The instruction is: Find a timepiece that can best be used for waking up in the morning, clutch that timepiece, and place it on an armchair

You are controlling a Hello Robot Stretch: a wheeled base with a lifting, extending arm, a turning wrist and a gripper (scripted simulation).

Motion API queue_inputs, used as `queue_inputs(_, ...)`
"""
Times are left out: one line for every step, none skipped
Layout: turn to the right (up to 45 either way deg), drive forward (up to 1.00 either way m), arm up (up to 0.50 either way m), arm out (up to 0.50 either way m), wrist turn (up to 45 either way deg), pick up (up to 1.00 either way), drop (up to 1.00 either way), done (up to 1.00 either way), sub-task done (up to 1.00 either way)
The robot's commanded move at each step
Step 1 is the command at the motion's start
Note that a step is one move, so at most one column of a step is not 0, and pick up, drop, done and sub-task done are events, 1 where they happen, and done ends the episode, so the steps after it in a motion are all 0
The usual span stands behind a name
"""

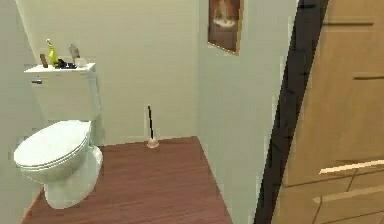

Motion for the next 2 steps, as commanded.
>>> queue_inputs(45.0,0.00,0.00,0.00,0.0,0.00,0.00,0.00,0.00)
queue_inputs(33.0,0.00,0.00,0.00,0.0,0.00,0.00,0.00,0.00)
